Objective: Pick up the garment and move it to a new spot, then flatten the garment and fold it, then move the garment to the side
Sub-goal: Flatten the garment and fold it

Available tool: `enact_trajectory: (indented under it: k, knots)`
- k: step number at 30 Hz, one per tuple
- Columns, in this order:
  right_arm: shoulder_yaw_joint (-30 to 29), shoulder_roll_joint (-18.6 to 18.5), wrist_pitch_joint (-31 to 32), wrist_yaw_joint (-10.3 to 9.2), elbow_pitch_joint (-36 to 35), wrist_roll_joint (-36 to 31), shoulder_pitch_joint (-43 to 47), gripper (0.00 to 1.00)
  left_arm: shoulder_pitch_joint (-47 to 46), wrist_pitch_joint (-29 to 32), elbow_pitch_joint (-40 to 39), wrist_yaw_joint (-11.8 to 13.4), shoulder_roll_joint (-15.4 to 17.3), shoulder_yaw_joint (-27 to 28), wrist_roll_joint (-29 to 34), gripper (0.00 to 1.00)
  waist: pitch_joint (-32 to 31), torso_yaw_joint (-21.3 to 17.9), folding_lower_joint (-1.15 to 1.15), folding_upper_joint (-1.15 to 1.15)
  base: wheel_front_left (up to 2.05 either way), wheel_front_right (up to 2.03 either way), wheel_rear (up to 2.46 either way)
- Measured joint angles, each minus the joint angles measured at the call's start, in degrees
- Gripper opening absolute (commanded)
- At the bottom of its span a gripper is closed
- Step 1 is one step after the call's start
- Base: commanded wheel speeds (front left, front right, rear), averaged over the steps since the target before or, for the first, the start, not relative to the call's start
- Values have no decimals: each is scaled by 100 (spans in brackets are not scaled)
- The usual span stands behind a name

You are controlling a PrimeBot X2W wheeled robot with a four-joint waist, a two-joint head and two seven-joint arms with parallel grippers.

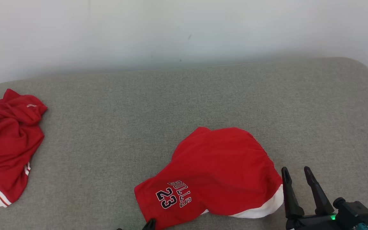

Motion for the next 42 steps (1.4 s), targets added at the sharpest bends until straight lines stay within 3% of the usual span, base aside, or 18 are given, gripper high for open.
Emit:
enact_trajectory:
  k: [8,9,10,17,24,33,42]
  knots:
    - [-3,11,-2,1,32,-2,18,100,1,0,-258,66,-1,31,115,0,-62,156,0,0,0,0,0]
    - [0,11,-3,0,40,-2,23,100,1,0,-313,78,-1,56,133,31,-73,171,0,0,0,0,0]
    - [5,12,-3,1,45,-1,24,100,2,1,-374,103,0,80,179,100,-86,185,0,0,0,0,0]
    - [-9,12,-10,0,49,1,63,100,104,0,-1354,360,45,593,512,100,-217,263,0,0,0,0,0]
    - [-190,-4,-23,1,12,-11,146,100,367,0,-2216,563,322,1295,730,100,-391,280,0,0,0,0,0]
    - [-486,15,-30,1,-56,-71,371,100,778,0,-2837,787,584,1856,868,100,-494,198,0,0,0,0,0]
    - [-578,138,-36,1,-131,-127,596,100,1127,0,-3123,593,692,1938,862,100,-541,113,0,0,0,0,0]
